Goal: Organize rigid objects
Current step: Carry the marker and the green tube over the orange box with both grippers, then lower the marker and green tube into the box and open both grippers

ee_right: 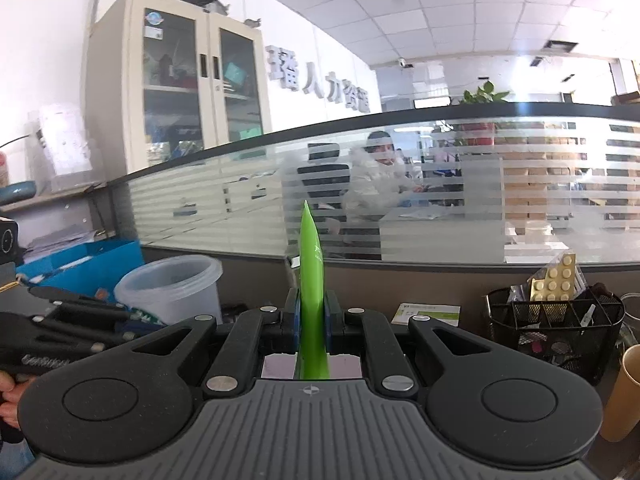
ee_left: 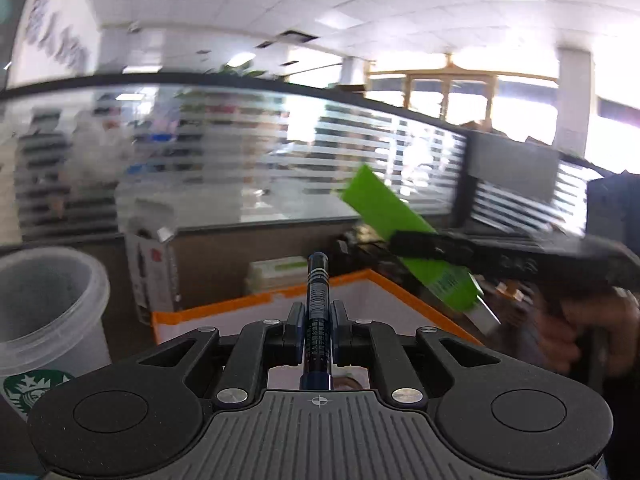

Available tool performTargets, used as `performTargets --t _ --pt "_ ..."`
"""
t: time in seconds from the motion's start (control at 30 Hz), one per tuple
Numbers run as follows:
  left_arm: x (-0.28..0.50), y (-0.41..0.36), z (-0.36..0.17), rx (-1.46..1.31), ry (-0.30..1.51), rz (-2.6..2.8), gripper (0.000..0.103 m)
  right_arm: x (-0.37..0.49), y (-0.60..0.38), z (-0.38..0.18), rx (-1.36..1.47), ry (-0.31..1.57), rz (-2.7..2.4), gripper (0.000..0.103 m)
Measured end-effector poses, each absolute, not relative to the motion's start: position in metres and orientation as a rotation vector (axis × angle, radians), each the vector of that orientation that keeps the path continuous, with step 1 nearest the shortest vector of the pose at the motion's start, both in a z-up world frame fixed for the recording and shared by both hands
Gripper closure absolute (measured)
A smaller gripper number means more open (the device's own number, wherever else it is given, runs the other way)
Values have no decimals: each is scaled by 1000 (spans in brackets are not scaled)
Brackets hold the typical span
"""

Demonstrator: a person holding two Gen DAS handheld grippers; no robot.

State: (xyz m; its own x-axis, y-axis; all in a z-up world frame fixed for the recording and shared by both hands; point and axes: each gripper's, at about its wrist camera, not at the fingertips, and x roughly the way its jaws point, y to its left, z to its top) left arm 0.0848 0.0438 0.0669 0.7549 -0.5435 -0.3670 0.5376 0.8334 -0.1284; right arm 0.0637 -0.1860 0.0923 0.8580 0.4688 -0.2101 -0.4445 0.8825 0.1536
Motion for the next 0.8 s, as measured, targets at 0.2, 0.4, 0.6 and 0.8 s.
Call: performTargets --t 0.2,0.4,0.6,0.8 --pt "124 46 30 -138 548 -489 92 100 -181 56 175 390 484 93" --pt "135 40 6 -149 604 -468 92 112 -173 27 183 496 480 93" --pt "134 33 -6 -126 631 -451 92 115 -166 11 146 551 466 93" --pt "135 27 -16 -98 634 -447 92 116 -163 -1 110 580 466 92"
